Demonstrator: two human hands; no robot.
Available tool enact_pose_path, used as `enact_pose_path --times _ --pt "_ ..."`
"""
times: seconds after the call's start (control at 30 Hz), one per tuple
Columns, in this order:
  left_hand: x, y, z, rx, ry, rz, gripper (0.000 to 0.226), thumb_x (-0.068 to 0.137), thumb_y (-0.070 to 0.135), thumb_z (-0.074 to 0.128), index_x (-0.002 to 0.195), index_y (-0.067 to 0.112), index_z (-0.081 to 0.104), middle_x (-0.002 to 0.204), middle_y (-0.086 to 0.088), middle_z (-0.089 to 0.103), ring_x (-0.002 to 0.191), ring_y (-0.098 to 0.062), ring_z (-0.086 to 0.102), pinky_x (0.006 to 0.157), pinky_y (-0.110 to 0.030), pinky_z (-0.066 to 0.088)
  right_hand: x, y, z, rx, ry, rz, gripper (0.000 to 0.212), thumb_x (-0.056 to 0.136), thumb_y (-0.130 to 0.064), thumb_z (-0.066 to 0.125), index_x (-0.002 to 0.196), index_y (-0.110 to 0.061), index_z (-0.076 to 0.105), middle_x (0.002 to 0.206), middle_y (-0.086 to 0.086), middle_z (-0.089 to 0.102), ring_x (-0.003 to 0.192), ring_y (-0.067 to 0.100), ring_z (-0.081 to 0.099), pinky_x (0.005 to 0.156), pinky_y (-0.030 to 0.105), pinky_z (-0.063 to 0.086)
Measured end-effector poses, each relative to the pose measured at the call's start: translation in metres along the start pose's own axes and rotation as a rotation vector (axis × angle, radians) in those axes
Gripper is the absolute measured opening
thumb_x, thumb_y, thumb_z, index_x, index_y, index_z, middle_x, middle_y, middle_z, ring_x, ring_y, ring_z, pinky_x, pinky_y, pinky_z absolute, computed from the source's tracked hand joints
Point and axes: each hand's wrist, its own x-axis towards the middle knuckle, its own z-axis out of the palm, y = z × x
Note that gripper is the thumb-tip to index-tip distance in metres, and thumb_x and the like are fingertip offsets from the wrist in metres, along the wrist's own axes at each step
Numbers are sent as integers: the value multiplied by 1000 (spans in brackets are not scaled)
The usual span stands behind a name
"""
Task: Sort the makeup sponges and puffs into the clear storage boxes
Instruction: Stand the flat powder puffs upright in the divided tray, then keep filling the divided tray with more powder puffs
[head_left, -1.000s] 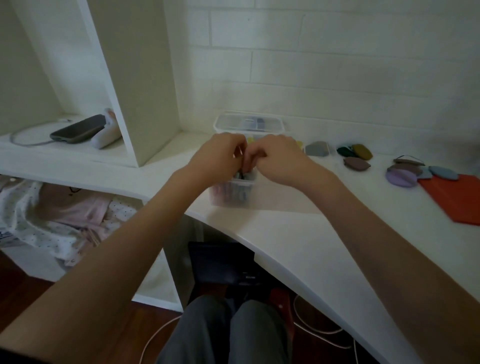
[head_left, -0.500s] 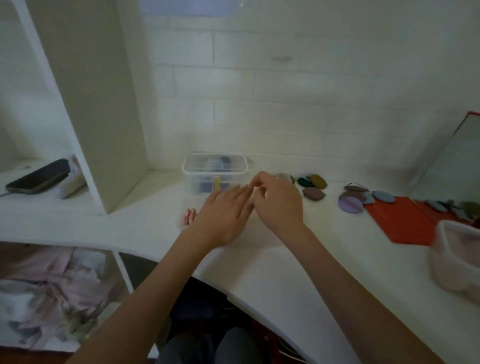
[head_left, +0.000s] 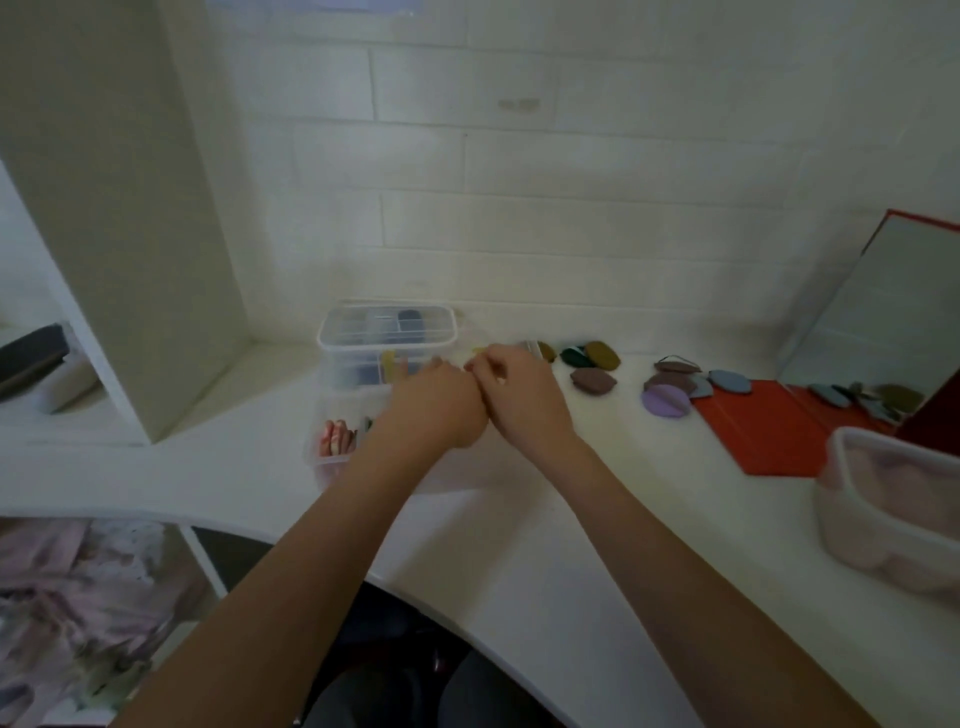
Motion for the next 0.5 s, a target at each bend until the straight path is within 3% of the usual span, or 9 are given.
enact_pose_path --times 0.1,0.17,0.23,0.3,0.4,0.5 --pt "11 35 -15 -106 83 4 46 94 18 37 139 10 38 142 -12 41 139 -26 27 115 -50 13 9 18 -22 290 229 54 19 90 -14 52 82 -9 68 80 6 70 75 17 65 65 31 52" --pt "18 61 -21 -146 164 52 43 92 16 39 134 11 45 139 -12 44 136 -27 31 115 -45 17 19 41 -47 346 415 134 19 89 -14 51 80 -13 67 74 5 69 66 12 64 57 28 53" --pt "25 94 -25 -159 241 152 37 91 14 42 126 9 52 132 -15 49 129 -30 39 111 -42 25 29 75 -72 309 548 202 16 89 -12 49 82 -14 63 73 5 66 63 11 63 62 32 54" --pt "30 132 -25 -230 272 277 30 90 8 44 117 7 56 124 -15 52 119 -31 47 103 -40 37 36 112 -95 271 643 287 14 90 -9 47 92 -12 60 77 7 65 71 21 64 71 40 54" --pt "52 191 -8 -382 201 373 33 93 6 44 125 3 49 130 -16 49 122 -30 45 102 -37 39 36 163 -123 145 693 432 28 86 2 43 111 -4 55 93 14 66 90 29 62 77 28 46" --pt "90 228 28 -471 115 321 55 95 19 41 146 5 24 153 -16 23 141 -33 20 116 -43 17 32 202 -131 11 534 504 29 82 4 53 110 0 58 104 18 66 99 30 60 76 24 38"
